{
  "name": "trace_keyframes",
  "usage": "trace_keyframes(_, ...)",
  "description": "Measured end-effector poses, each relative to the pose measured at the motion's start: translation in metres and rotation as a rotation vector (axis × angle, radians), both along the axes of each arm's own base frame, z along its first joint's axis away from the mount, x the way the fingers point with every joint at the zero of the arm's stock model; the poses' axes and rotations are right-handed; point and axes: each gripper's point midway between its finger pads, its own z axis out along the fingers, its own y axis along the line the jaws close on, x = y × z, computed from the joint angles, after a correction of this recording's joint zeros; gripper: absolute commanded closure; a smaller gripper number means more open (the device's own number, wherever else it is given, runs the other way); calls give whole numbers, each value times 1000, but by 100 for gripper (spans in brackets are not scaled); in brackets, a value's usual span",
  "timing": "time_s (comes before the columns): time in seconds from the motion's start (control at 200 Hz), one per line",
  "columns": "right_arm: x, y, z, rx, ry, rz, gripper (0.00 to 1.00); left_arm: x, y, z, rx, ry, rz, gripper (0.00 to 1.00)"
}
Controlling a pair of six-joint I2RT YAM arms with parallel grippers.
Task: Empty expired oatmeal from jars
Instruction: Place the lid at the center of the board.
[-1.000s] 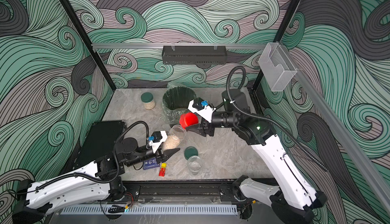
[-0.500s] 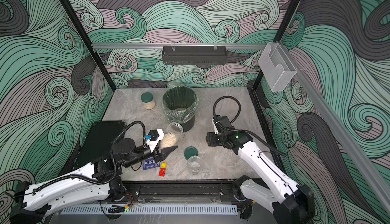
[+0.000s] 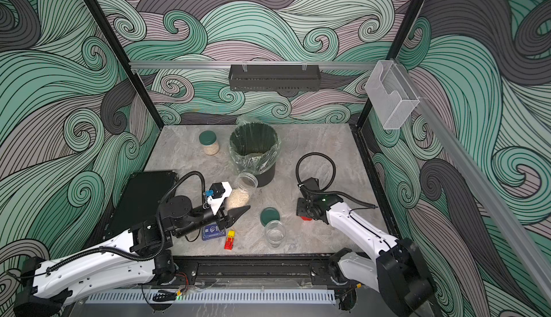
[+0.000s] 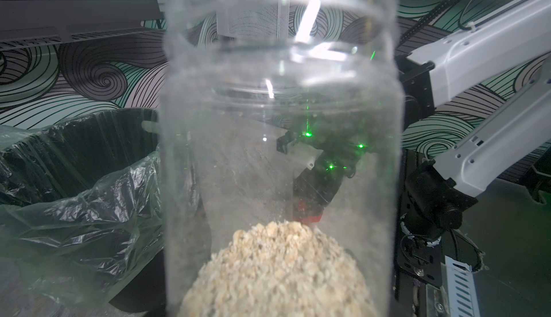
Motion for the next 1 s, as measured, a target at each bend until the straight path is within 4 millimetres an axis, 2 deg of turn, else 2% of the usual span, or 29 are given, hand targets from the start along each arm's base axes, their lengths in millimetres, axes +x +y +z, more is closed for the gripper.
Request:
trace_keyframes(0.155, 6, -1, -8, -25, 3, -10, 26, 0, 0, -1, 2, 2, 1, 48)
trace_keyframes(0.305, 10, -2, -12, -37, -1, -28, 14, 0, 0, -1, 2, 2, 2, 48)
trace_keyframes(0.39, 12, -2, -13, -37, -6, -39, 1, 0, 0, -1, 1, 2, 2, 48)
trace_keyframes(0.57, 13, -5, -3, -36, -40, -39, 1, 2, 1, -1, 0, 4, 11, 49)
trace_keyframes(0.635, 13, -4, 11, -20, -77, -22, 1, 3, 0, -2, 2, 6, 16, 49)
trace_keyframes(0.715, 15, 1, 39, 25, -155, 30, 1, 4, -1, -5, 12, 12, 17, 49)
trace_keyframes(0.851, 14, 14, 106, 139, -357, 138, 1, 6, -6, -14, 38, 30, 16, 50)
trace_keyframes(0.926, 6, 18, 143, 209, -482, 190, 1, 8, -10, -18, 57, 45, 14, 50)
trace_keyframes(1.001, -7, 20, 171, 273, -578, 240, 1, 10, -16, -17, 64, 56, 10, 50)
